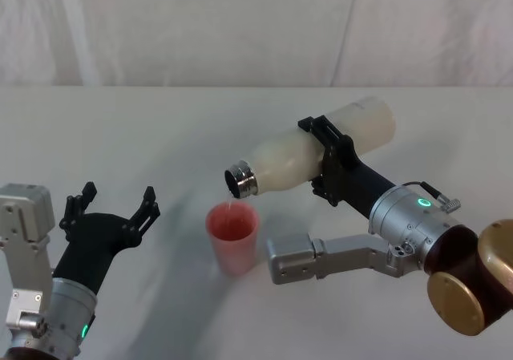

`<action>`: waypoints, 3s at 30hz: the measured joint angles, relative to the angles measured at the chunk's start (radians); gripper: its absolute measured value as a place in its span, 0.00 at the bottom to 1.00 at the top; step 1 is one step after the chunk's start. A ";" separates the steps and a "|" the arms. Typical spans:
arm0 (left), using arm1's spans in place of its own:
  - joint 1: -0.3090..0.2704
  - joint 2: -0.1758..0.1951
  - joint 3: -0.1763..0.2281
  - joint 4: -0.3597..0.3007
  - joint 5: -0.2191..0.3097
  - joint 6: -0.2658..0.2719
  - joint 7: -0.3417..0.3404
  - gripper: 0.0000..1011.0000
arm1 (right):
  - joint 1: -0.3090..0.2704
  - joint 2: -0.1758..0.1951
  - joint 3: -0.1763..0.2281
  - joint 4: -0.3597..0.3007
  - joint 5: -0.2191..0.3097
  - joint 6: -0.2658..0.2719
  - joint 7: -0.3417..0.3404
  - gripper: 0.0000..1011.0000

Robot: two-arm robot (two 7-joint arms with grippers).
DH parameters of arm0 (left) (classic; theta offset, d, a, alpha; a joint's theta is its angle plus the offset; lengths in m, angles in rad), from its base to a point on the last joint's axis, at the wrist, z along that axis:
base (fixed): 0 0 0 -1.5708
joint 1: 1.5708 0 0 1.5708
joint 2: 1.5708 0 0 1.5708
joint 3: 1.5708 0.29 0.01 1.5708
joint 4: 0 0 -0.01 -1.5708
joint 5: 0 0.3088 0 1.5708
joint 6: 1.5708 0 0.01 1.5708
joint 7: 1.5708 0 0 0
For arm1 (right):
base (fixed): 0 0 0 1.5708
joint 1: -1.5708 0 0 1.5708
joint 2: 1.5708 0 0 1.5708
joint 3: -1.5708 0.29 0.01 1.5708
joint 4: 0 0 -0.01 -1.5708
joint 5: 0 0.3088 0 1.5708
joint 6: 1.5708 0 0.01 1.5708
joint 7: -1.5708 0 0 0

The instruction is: Grasp the thermos with one hand and pour water into the cup lid.

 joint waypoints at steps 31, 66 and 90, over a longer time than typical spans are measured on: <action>0.000 0.000 0.000 0.000 0.000 0.000 0.000 0.99 | -0.004 0.002 0.006 -0.003 0.002 0.002 0.000 0.94; 0.000 0.000 0.000 0.000 0.000 0.000 0.000 0.99 | -0.073 -0.064 0.116 0.002 0.295 -0.106 -0.049 0.94; 0.000 0.000 0.000 0.000 0.000 0.000 0.000 0.99 | -0.102 -0.084 0.175 0.004 0.436 -0.141 -0.037 0.94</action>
